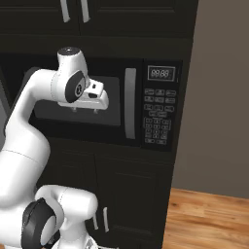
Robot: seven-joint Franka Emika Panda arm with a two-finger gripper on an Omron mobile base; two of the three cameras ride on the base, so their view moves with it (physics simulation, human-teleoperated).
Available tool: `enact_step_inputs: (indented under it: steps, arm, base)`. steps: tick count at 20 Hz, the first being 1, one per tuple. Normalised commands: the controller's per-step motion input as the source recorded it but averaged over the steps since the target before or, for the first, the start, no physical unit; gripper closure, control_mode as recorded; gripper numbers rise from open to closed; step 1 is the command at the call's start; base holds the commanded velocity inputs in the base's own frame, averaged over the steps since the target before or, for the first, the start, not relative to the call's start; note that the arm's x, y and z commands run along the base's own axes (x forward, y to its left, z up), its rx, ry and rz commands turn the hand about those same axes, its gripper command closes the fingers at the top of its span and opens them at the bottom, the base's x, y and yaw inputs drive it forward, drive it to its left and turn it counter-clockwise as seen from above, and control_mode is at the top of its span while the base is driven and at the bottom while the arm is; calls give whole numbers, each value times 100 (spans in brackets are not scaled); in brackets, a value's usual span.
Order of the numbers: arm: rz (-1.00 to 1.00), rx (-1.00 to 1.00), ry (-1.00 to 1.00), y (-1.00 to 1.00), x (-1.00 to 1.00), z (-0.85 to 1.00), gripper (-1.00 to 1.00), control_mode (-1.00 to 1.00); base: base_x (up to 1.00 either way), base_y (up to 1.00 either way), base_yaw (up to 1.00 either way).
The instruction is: Place the sponge inside the microwave to prepare for sanitizing.
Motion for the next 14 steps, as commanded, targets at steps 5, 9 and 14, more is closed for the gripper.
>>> enact_step_inputs:
  steps: [5,9,14]
  arm:
    - [0,0,0,0,0,0,-100,100]
    - [0,0,0,0,0,0,-100,100]
    - [0,0,0,0,0,0,-100,100]
  base:
    - [-16,-11,0]
    - [-13,-35,-4]
    - [-22,-42,-4]
